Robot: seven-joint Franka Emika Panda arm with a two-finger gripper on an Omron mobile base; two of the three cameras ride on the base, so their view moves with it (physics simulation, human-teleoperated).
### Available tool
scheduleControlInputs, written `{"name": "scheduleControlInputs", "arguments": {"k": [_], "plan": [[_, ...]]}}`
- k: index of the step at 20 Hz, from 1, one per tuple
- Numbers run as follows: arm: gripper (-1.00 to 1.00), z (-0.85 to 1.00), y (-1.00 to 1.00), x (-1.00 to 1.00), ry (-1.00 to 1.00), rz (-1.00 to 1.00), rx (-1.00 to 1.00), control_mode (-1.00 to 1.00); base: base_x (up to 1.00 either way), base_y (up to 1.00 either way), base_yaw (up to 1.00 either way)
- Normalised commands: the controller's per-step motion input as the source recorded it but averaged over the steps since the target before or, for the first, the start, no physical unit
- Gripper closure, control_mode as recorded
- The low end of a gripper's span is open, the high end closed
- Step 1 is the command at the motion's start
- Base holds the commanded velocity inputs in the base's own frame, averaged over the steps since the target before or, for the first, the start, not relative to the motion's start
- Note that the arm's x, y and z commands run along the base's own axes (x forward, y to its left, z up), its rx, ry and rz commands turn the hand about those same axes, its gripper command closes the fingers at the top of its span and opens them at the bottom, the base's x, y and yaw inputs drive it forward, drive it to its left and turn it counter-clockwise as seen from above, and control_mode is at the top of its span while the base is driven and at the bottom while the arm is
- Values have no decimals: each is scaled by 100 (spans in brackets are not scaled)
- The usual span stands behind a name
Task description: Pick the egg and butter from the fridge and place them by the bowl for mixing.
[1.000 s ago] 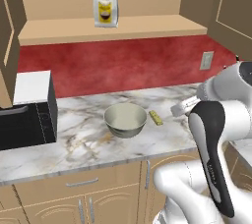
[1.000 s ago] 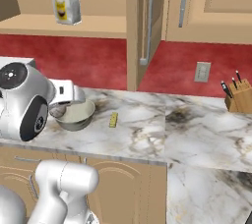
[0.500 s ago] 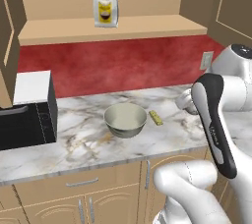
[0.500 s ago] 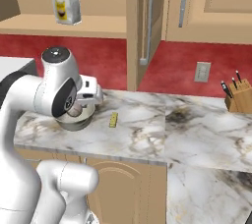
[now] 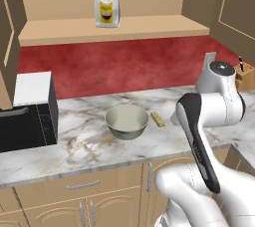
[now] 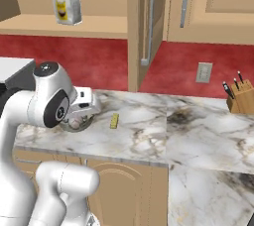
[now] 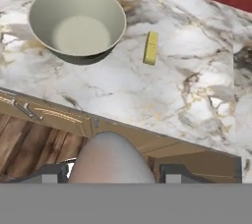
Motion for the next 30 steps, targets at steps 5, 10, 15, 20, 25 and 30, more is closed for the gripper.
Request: {"name": "scheduleControlInputs", "arguments": {"k": [5,10,15,20,25,30], "plan": [[100,-55,1,21,8,0,-2,-100,0,0,0],[100,-36,0,24,1,0,1,-100,0,0,0],[100,-26,0,28,0,0,0,-100,0,0,0],[100,-24,0,29,-2,0,0,-100,0,0,0],[100,-14,0,15,-6,0,0,-100,0,0,0],[100,-12,0,7,-7,-1,4,-100,0,0,0]]}}
